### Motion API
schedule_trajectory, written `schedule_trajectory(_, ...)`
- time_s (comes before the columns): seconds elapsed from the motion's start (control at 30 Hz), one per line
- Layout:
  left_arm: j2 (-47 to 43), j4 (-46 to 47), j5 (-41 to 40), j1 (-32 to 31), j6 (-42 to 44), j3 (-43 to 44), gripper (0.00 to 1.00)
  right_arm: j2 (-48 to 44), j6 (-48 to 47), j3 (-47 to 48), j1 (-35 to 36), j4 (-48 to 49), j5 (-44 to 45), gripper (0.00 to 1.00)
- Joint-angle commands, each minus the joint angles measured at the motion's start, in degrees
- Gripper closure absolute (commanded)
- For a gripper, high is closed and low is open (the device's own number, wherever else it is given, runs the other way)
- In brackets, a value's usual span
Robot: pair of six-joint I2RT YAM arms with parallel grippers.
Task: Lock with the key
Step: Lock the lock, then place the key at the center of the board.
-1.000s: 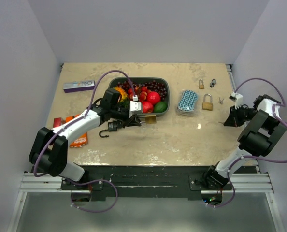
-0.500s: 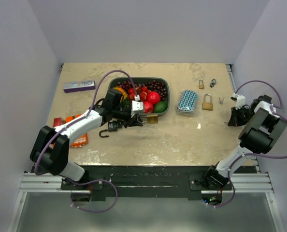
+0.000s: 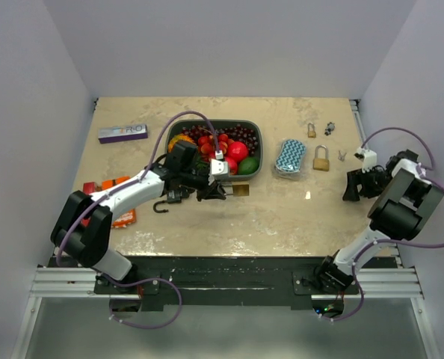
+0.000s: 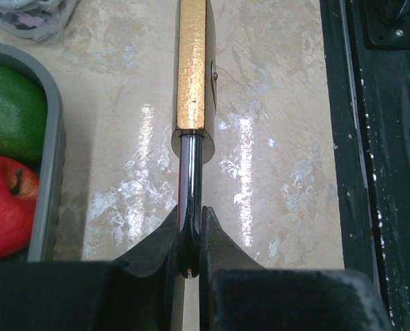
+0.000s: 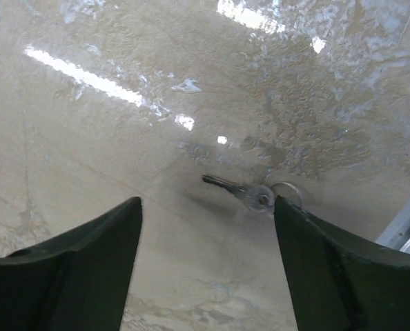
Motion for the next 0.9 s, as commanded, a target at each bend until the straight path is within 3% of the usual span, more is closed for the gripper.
schedule_trajectory(0.0, 1.73, 2.29, 1.34, -2.79, -0.69, 6.40, 1.00, -8.26, -3.24, 1.93, 0.47, -2.88, -4.22, 0.15)
schedule_trajectory(0.1, 5.42, -2.28, 0.97, -4.81, -4.02, 11.76, 1.00, -14.93, -7.55, 1.93, 3.01, -5.51, -7.82, 0.06)
schedule_trajectory(0.27, 11.14, -6.51, 1.58, -6.66, -15.08, 21.08, 1.00, -27.16, -12.39, -1.22, 13.99, -6.05, -13.45, 0.01)
schedule_trajectory(0.53, 18.62, -8.97, 7.21, -7.01, -27.50, 29.43, 1.00, -48.78, -11.78, -12.55, 36.50, 7.29, -15.05, 0.01)
schedule_trajectory(0.7, 19.41, -8.88, 9.15, -7.45, -31.81, 30.32, 1.00, -51.71, -19.06, -16.43, 47.30, 8.37, -12.85, 0.01)
schedule_trajectory(0.87, 20.03, -9.67, 10.11, -7.80, -33.47, 31.02, 1.00, -50.92, -25.39, -18.46, 52.76, 8.72, -10.92, 0.01)
